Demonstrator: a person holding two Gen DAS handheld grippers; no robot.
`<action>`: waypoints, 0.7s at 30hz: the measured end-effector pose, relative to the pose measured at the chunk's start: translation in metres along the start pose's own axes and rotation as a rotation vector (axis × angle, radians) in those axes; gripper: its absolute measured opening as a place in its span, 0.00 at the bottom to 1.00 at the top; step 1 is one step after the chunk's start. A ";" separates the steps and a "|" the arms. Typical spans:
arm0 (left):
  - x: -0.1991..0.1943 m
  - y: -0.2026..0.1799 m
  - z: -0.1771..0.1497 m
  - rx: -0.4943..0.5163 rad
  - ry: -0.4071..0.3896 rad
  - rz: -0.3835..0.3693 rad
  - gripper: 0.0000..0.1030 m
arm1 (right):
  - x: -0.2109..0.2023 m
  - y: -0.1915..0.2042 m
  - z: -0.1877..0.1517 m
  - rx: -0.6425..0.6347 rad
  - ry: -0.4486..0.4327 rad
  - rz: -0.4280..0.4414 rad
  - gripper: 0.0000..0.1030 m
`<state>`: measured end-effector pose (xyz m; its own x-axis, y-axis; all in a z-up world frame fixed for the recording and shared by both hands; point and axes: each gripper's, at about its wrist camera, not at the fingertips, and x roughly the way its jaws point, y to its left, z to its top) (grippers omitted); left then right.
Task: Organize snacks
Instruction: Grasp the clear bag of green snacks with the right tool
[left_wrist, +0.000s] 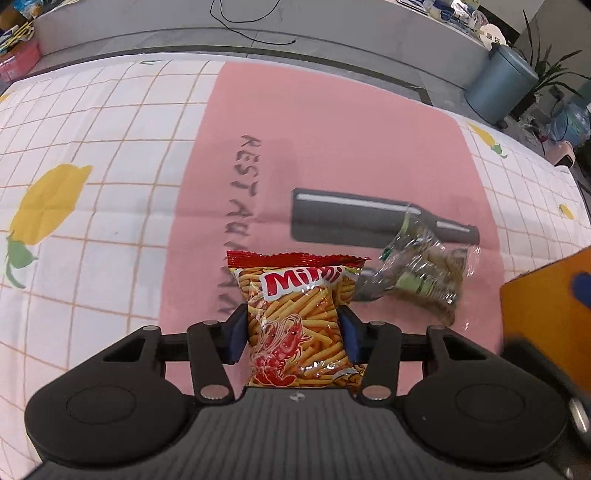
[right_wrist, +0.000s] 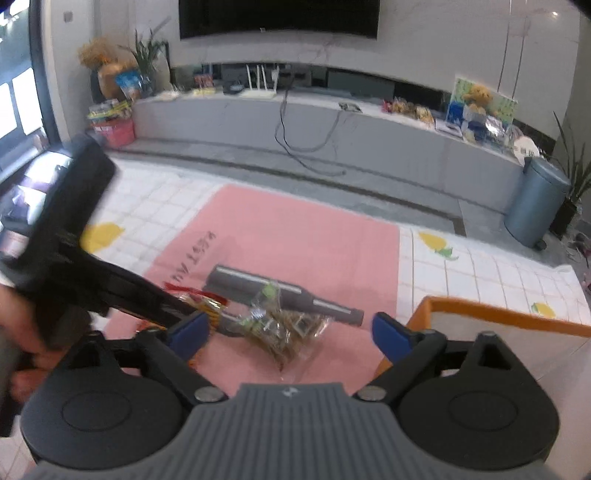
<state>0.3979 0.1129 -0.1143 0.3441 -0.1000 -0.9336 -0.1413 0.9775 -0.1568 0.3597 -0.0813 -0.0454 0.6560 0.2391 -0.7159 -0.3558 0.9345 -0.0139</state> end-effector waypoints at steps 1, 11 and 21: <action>-0.001 0.002 -0.001 0.005 0.003 0.002 0.55 | 0.007 0.002 0.000 0.010 0.011 -0.001 0.81; -0.004 0.027 0.003 0.008 0.005 -0.011 0.56 | 0.046 0.031 0.003 -0.181 -0.026 -0.058 0.83; -0.007 0.045 0.004 -0.012 0.017 -0.001 0.56 | 0.091 0.027 0.000 -0.254 0.050 -0.052 0.86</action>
<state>0.3925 0.1585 -0.1134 0.3282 -0.1046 -0.9388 -0.1524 0.9750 -0.1620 0.4092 -0.0341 -0.1109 0.6459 0.1735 -0.7434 -0.4827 0.8473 -0.2216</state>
